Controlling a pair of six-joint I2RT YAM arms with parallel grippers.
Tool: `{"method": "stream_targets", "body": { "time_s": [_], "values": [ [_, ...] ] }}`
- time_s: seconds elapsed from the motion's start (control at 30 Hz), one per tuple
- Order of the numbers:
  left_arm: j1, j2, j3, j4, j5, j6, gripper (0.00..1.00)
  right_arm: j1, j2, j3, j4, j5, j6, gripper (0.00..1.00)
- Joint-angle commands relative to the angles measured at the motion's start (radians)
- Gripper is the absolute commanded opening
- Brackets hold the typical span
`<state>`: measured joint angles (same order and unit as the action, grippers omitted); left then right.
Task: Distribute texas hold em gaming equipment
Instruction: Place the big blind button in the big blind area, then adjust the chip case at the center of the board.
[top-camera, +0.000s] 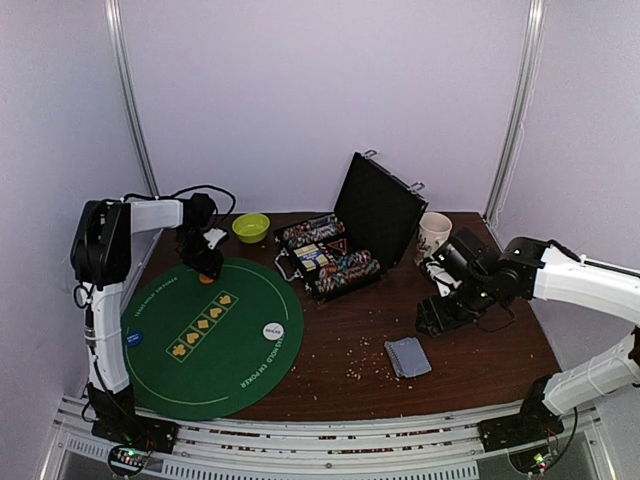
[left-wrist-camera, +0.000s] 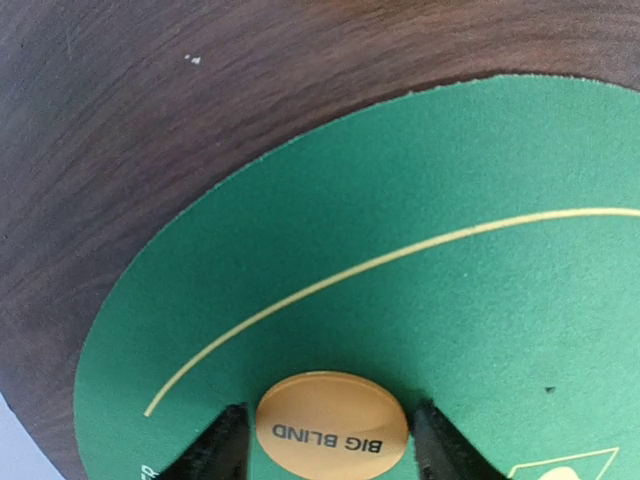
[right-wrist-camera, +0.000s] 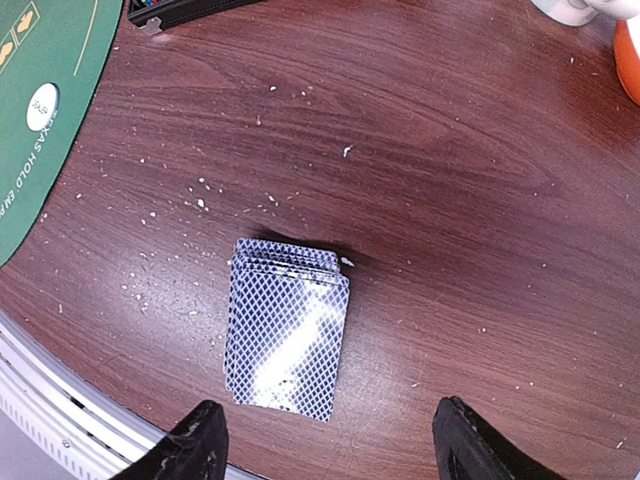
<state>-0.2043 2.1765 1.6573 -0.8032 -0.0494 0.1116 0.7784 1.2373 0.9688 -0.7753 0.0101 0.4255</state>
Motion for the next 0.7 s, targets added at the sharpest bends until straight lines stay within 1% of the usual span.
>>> {"method": "stream_targets", "body": {
  "time_s": [0.0,0.03,0.1,0.13,0.2,0.33,0.43,0.57,0.67],
  "values": [
    [-0.001,0.015,0.009,0.052,-0.014,-0.018,0.69,-0.005,0.014,0.021,-0.003,-0.004,-0.004,0.73],
    [0.0,0.004,0.011,0.057,-0.014,-0.025,0.76,-0.005,0.018,0.025,-0.003,-0.002,-0.005,0.73],
    [0.0,-0.036,0.005,0.083,-0.01,-0.04,0.84,-0.004,0.026,0.041,-0.01,0.003,-0.01,0.74],
    [-0.001,-0.058,0.003,0.099,-0.006,-0.048,0.88,-0.005,0.029,0.05,-0.014,0.006,-0.011,0.75],
    [0.0,-0.106,0.012,0.112,-0.001,-0.059,0.92,-0.005,0.038,0.069,-0.02,0.014,-0.014,0.75],
    [-0.001,-0.215,0.019,0.12,-0.038,-0.071,0.95,-0.004,0.053,0.126,-0.036,0.036,-0.019,0.77],
    [-0.001,-0.352,-0.025,0.17,-0.063,-0.087,0.97,-0.004,0.061,0.162,-0.052,0.064,-0.028,0.8],
    [-0.001,-0.558,-0.143,0.279,-0.05,-0.115,0.98,-0.005,0.088,0.236,-0.065,0.121,-0.051,0.83],
    [-0.001,-0.715,-0.25,0.358,-0.005,-0.124,0.98,-0.004,0.143,0.323,-0.039,0.114,-0.084,0.83]
  ]
}}
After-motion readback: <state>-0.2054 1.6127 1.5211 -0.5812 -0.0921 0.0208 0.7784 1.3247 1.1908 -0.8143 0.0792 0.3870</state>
